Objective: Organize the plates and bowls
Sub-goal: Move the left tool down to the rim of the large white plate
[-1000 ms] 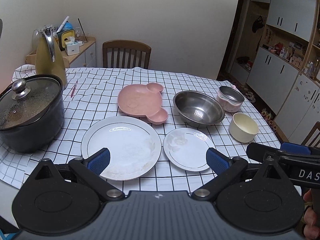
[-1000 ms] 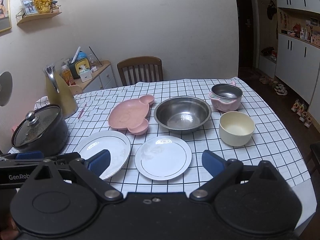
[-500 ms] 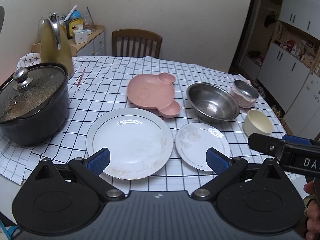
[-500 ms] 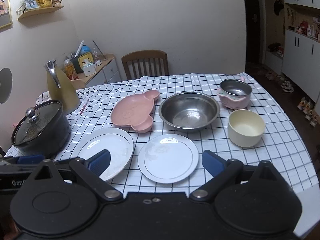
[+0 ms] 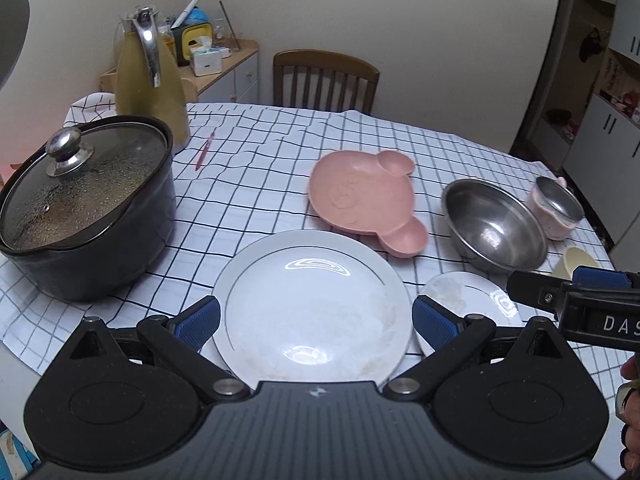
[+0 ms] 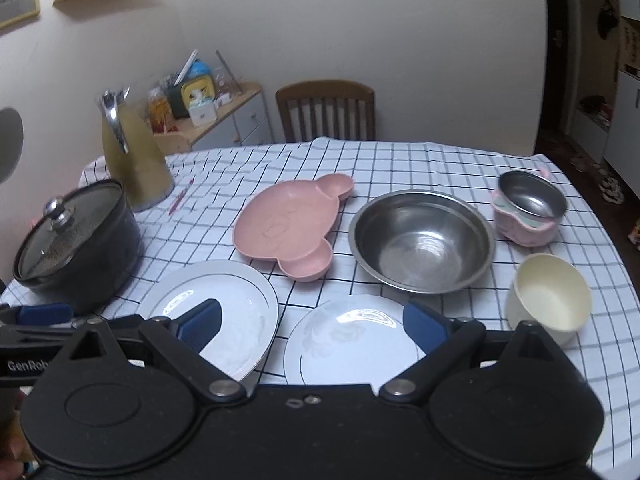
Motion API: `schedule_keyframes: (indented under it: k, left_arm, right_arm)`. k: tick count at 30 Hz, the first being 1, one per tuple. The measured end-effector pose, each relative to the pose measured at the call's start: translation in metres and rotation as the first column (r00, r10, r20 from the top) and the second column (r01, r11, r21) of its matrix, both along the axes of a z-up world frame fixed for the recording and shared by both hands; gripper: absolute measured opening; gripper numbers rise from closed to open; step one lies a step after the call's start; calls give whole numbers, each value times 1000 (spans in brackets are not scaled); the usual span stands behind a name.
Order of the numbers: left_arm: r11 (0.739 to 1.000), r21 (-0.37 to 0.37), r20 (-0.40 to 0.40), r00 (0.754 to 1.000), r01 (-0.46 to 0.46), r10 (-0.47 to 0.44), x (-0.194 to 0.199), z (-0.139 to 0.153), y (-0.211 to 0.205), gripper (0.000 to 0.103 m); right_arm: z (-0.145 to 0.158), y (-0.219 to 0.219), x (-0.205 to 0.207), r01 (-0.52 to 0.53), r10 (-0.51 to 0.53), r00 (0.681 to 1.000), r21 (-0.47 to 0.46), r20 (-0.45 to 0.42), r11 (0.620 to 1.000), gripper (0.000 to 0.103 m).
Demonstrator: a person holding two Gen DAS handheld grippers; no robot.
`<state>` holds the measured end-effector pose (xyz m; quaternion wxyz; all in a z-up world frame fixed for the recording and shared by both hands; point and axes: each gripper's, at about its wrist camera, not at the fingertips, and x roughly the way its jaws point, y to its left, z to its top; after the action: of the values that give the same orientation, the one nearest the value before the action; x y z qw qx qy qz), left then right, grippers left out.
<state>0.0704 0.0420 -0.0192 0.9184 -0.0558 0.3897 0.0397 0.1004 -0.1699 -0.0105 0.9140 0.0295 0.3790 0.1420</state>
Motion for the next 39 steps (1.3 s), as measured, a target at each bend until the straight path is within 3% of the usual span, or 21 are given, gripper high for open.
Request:
schedule_keyframes:
  k: [14, 19, 24, 29, 34, 39]
  left_arm:
    - [994, 33, -114, 988, -106, 109, 42, -44, 30, 102]
    - [993, 22, -150, 981, -118, 120, 51, -57, 41, 102]
    - [990, -4, -192, 971, -143, 139, 59, -69, 53, 95]
    - [985, -48, -241, 959, -165, 148, 65, -81, 64, 74]
    - [976, -89, -276, 946, -199, 168, 68, -90, 74, 62]
    - [970, -114, -304, 937, -215, 172, 69, -97, 79, 46]
  right_arm:
    - [-46, 37, 71, -115, 112, 982, -11, -153, 993, 96]
    - [-61, 44, 88, -129, 123, 971, -15, -206, 992, 91]
    - [-74, 48, 105, -136, 129, 958, -10, -256, 991, 81]
    - [-85, 51, 117, -132, 126, 945, 2, -303, 991, 74]
    - [-97, 57, 125, -144, 145, 926, 28, -348, 989, 56]
    - [-103, 59, 127, -143, 148, 918, 43, -367, 989, 45]
